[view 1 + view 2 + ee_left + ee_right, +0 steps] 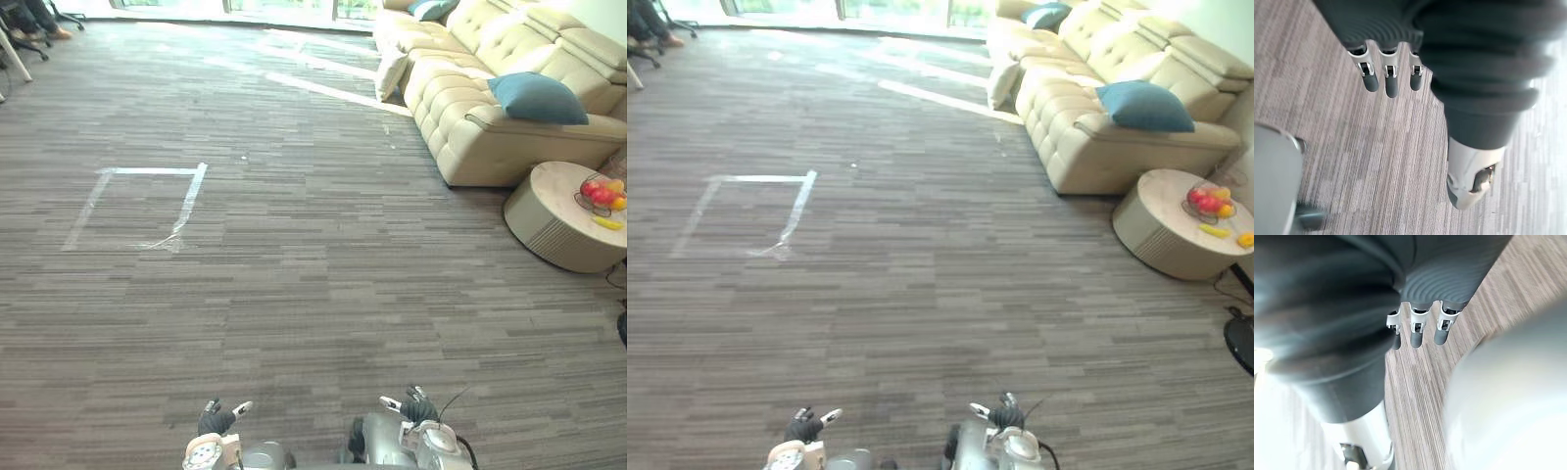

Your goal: Pick up cushions and gather them together orderly.

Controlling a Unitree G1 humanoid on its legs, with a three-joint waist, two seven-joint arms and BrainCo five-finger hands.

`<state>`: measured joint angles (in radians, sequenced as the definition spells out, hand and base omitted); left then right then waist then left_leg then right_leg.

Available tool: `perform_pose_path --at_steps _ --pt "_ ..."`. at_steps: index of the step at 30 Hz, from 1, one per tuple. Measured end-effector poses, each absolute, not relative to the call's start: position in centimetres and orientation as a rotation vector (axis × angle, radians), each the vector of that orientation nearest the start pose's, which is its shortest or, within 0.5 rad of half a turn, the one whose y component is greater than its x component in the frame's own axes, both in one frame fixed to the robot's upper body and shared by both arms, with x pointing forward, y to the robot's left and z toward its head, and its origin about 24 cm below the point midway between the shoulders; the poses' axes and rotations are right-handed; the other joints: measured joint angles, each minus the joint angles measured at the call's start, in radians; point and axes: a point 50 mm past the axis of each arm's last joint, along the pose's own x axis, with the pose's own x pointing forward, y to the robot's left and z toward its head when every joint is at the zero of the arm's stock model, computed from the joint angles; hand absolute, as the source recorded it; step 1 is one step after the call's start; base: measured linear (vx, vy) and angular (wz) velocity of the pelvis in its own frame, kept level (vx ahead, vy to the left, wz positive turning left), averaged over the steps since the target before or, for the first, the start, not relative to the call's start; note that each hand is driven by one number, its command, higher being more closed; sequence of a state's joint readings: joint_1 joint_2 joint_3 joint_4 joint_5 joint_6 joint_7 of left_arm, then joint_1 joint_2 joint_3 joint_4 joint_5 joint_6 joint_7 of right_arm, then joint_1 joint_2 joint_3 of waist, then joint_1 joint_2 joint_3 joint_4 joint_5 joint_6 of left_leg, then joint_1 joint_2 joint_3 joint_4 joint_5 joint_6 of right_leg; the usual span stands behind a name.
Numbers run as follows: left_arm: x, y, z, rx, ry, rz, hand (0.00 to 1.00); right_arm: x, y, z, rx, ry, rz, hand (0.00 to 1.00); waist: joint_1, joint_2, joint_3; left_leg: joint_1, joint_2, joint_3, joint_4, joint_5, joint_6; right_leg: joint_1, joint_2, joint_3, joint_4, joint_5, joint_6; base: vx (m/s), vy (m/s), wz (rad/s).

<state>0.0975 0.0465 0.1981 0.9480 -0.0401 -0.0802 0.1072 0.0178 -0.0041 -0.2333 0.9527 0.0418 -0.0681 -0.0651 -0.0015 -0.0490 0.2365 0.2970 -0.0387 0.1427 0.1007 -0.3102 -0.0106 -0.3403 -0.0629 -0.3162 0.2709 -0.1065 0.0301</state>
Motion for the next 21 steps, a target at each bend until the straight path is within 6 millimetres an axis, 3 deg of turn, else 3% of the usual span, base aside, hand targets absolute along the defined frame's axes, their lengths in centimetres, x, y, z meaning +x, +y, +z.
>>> perform_pose_path --at_steps 1,2,3,4,5,6,7,8,9,11,12,14,15,17,18,19,20,21 --pt "10.8 20.5 -15.0 -0.028 0.962 0.356 0.0 14.1 -18.8 -14.3 0.109 0.89 -0.305 0.0 -0.005 -0.003 -0.001 0.037 -0.001 -0.01 0.009 -0.016 -0.028 -0.013 0.015 0.014 -0.015 0.029 -0.032 1.01 -0.083 0.49" --pt "10.7 20.2 -15.1 -0.027 0.968 0.347 0.0 14.2 -18.8 -14.1 0.11 0.877 -0.305 0.0 -0.014 0.005 -0.004 0.071 0.005 -0.043 0.049 -0.028 -0.047 -0.012 0.021 0.036 0.044 0.107 -0.14 0.86 -0.1 0.52" --pt "10.6 19.8 -15.2 -0.039 0.971 0.349 0.0 13.9 -18.9 -14.1 0.111 0.88 -0.307 0.0 -0.016 0.018 -0.014 0.069 0.016 -0.066 0.101 -0.028 -0.047 -0.013 0.022 0.033 0.093 0.134 -0.175 0.9 -0.14 0.49" --pt "10.6 19.1 -15.3 -0.064 0.973 0.348 0.0 14.1 -19.3 -13.9 0.098 0.867 -0.307 0.0 -0.014 0.05 -0.031 0.03 0.055 -0.077 0.237 -0.026 -0.05 -0.002 0.033 0.014 0.148 0.077 -0.178 0.88 -0.135 0.35" --pt "10.5 18.4 -15.3 -0.108 0.972 0.368 0.0 14.4 -20.0 -13.6 0.082 0.85 -0.315 0.0 -0.014 0.1 -0.033 -0.099 0.104 -0.076 0.54 0.046 -0.08 0.036 0.065 -0.002 0.162 0.004 -0.191 0.87 -0.137 0.19" --pt "10.6 18.1 -15.3 -0.13 0.963 0.38 0.0 14.5 -20.2 -13.5 0.075 0.845 -0.316 0.0 -0.01 0.117 -0.03 -0.162 0.128 -0.078 0.68 0.124 -0.092 0.062 0.083 0.004 0.158 -0.018 -0.199 0.84 -0.107 -0.1" --pt "10.9 18.0 -15.1 -0.151 0.947 0.399 0.0 14.7 -20.3 -13.4 0.07 0.843 -0.315 0.0 0.003 0.133 -0.027 -0.253 0.171 -0.07 0.886 0.198 -0.126 0.12 0.113 0.015 0.141 -0.05 -0.211 0.66 -0.086 -0.33" --pt "11.2 18.2 -15.0 -0.149 0.934 0.401 0.0 14.6 -20.1 -13.5 0.071 0.849 -0.311 0.0 0.005 0.131 -0.018 -0.304 0.201 -0.056 0.997 0.187 -0.121 0.181 0.131 0.026 0.119 -0.07 -0.217 0.81 -0.091 -0.37" --pt "11.3 18.6 -14.8 -0.14 0.921 0.404 0.0 14.5 -19.6 -13.7 0.084 0.862 -0.307 0.0 0.009 0.112 -0.005 -0.359 0.223 -0.038 1.088 0.15 -0.111 0.279 0.142 0.047 0.077 -0.089 -0.219 0.78 -0.09 -0.25" --pt "11.9 20.0 -14.2 -0.101 0.882 0.414 0.0 14.2 -18.2 -14.1 0.113 0.887 -0.289 0.0 0.018 0.063 0.002 -0.47 0.231 0.004 1.064 0.09 -0.087 0.436 0.133 0.099 -0.029 -0.096 -0.218 0.89 -0.105 -0.49" --pt "12.3 20.0 -13.9 -0.099 0.858 0.408 0.0 14.2 -17.5 -14.2 0.124 0.9 -0.274 0.0 0.038 0.048 -0.003 -0.563 0.227 0.048 0.922 0.048 -0.062 0.52 0.124 0.139 -0.104 -0.099 -0.21 0.76 -0.049 -0.71" --pt "12.7 20.0 -13.7 -0.102 0.833 0.403 0.0 14.4 -17.1 -14.2 0.131 0.898 -0.269 0.0 0.052 0.051 -0.003 -0.614 0.209 0.06 0.758 0.04 -0.046 0.567 0.109 0.168 -0.133 -0.115 -0.18 0.5 0.03 -0.69" --pt "12.9 19.8 -13.6 -0.109 0.819 0.401 0.0 14.2 -17.0 -14.4 0.131 0.911 -0.268 0.0 0.059 0.053 -0.002 -0.641 0.183 0.058 0.579 0.058 -0.042 0.606 0.092 0.193 -0.15 -0.131 -0.155 0.48 0.113 -0.71" --pt "12.8 19.4 -13.6 -0.123 0.821 0.403 0.0 14.0 -17.0 -14.5 0.126 0.923 -0.271 0.0 0.066 0.069 -0.005 -0.655 0.149 0.023 0.206 0.177 -0.066 0.677 0.076 0.241 -0.191 -0.159 -0.137 0.67 0.242 -0.74" --pt "12.8 19.4 -13.6 -0.13 0.819 0.403 0.0 14.0 -17.0 -14.6 0.122 0.929 -0.268 0.0 0.07 0.076 -0.006 -0.669 0.158 0.011 0.139 0.195 -0.071 0.702 0.078 0.263 -0.203 -0.184 -0.137 0.75 0.365 -1.0" --pt "13.3 20.0 -13.3 -0.133 0.789 0.414 0.0 13.7 -16.5 -14.8 0.129 0.952 -0.261 0.0 0.093 0.053 -0.015 -0.705 0.148 0.025 0.221 0.306 -0.058 0.738 0.039 0.296 -0.201 -0.264 -0.121 0.64 0.336 -0.84" --pt "13.6 20.3 -13.0 -0.123 0.775 0.415 0.0 13.3 -16.1 -15.0 0.139 0.967 -0.259 0.0 0.096 0.026 -0.02 -0.725 0.137 0.043 0.292 0.315 -0.049 0.741 0.01 0.308 -0.176 -0.288 -0.099 0.67 0.328 -0.7" --pt "13.8 20.4 -13.0 -0.121 0.774 0.414 0.0 13.0 -16.3 -15.1 0.14 0.971 -0.267 0.0 0.091 0.016 -0.024 -0.734 0.14 0.061 0.363 0.3 -0.025 0.718 -0.008 0.322 -0.086 -0.289 -0.096 0.57 0.266 -0.34"
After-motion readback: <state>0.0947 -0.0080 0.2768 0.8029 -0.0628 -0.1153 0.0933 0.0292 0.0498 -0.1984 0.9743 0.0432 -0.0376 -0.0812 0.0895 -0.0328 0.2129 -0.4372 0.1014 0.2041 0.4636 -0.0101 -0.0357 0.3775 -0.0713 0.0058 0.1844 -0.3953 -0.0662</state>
